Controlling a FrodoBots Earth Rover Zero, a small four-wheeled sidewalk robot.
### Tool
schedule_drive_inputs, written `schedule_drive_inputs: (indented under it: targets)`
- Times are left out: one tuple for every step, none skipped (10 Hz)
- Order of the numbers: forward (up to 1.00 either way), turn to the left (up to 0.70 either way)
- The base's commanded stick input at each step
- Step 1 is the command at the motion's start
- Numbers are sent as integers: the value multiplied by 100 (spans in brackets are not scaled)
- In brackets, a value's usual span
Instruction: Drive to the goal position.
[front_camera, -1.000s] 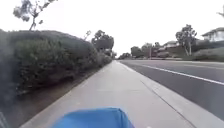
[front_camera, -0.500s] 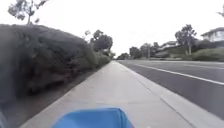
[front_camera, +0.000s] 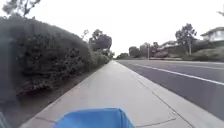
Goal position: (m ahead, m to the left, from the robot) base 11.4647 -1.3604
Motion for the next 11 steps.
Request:
schedule_drive_inputs:
  targets:
    - [100, 0]
    - [100, 0]
    - [100, 0]
    - [100, 0]
    - [100, 1]
    - [100, 26]
    - [100, 27]
    - [100, 27]
    - [100, 27]
    - [100, 27]
    - [100, 0]
